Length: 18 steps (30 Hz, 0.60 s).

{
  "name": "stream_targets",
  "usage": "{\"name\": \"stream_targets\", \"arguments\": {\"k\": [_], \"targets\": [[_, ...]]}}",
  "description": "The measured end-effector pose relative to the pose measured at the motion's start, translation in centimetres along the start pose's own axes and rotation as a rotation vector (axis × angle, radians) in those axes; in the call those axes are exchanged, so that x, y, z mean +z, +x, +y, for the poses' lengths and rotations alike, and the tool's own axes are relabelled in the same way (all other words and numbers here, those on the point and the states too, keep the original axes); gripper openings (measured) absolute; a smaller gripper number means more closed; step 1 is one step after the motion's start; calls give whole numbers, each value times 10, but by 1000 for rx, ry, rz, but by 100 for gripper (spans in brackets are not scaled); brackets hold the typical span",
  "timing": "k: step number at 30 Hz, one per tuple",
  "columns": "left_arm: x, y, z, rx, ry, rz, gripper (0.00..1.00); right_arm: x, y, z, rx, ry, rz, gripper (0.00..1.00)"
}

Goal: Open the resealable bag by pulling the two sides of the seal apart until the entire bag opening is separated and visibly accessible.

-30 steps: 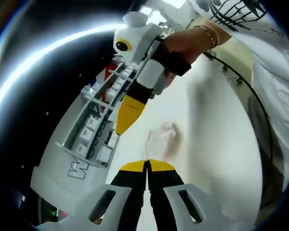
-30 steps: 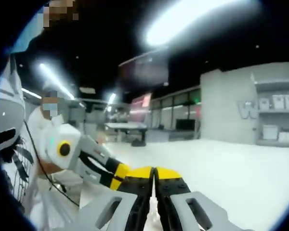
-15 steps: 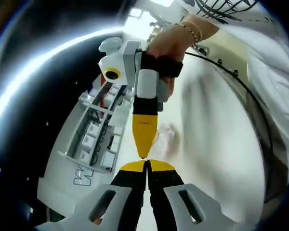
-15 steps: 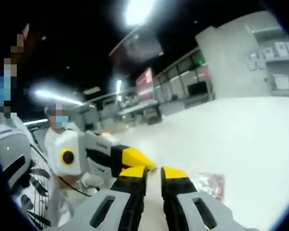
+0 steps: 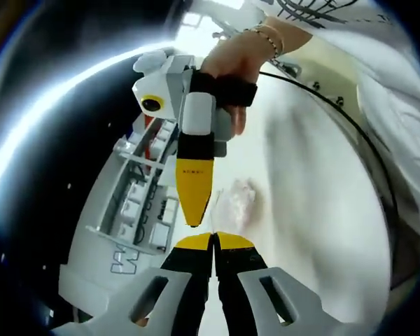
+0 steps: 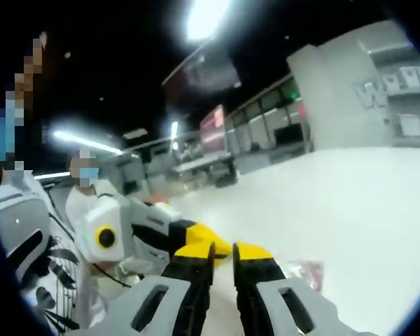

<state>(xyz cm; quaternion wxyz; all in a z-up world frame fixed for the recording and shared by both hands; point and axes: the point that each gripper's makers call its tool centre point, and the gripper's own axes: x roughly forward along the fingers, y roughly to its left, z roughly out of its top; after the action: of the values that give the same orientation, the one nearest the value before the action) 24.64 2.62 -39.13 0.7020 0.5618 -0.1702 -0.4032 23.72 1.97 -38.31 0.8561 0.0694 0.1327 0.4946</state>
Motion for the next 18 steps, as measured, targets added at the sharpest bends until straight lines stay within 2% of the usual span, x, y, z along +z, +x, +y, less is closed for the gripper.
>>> {"name": "stream_targets", "arguments": {"k": [8,13,18], "targets": [[1,2,-1,-1,11,-10,1,-7,-4,-6,-3,40,16,7],[2,2,1,1,25,-9,1,0,-5,-1,9,33,-10,8],[4,1,2,4,28,-20,1,-6,-1,-3,12,33,18,9]]}}
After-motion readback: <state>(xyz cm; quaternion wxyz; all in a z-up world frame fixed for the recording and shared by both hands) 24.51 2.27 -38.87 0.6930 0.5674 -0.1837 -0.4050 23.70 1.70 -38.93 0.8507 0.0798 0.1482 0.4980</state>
